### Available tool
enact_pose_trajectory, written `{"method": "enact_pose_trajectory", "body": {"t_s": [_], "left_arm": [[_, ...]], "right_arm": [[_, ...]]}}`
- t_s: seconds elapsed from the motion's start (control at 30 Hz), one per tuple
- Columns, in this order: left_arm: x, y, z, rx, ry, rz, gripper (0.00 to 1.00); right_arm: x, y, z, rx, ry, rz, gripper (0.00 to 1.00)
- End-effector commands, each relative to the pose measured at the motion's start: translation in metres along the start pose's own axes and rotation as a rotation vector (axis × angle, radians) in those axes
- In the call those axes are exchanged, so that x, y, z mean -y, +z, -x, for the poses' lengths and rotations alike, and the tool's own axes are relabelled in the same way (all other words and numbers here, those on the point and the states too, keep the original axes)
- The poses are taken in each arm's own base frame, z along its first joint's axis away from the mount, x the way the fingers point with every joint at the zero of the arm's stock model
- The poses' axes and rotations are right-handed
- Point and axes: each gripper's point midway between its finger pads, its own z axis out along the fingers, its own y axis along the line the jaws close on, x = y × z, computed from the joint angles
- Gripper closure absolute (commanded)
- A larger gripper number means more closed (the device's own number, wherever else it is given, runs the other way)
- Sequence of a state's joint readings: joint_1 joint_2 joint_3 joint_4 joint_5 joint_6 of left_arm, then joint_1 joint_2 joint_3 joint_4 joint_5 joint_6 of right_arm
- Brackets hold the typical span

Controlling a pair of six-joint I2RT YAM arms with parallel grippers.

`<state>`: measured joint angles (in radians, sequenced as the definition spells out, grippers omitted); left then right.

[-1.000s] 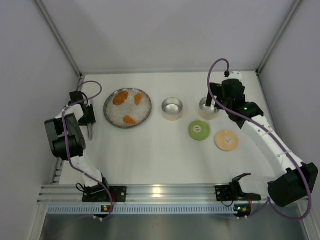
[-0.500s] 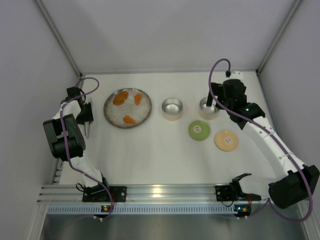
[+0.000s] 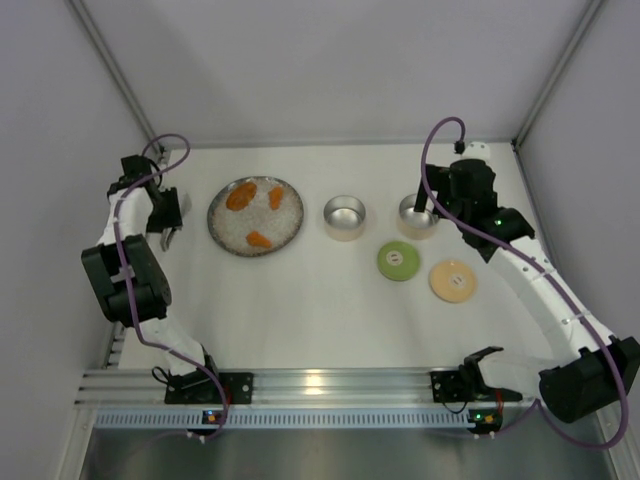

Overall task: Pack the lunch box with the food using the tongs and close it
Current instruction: Pick up the clamp at the center of the board.

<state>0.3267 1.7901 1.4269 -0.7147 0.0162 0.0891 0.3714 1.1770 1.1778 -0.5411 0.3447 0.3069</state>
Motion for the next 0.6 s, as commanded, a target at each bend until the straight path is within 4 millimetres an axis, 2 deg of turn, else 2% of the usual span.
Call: {"method": "enact_pose_trajectory", "body": {"t_s": [0.0,0.37,0.57], "left_arm": [[0.002,-0.038,0.027,0.088,0.008,-0.028,0.52],[0.0,-0.063,0.04,0.132,0.017,-0.015,0.52],[0.005,-0.085,0.06,0.212,0.025,-0.044,0.52]], "right_arm": [[-0.003,-0.007,0.009,0.047,0.001,0.007,0.01],[-0.003,-0.005,0.007,0.055,-0.004,0.009,0.01],[-0.003,-0.004,0.004,0.056,-0.002,0.011,0.01]]}}
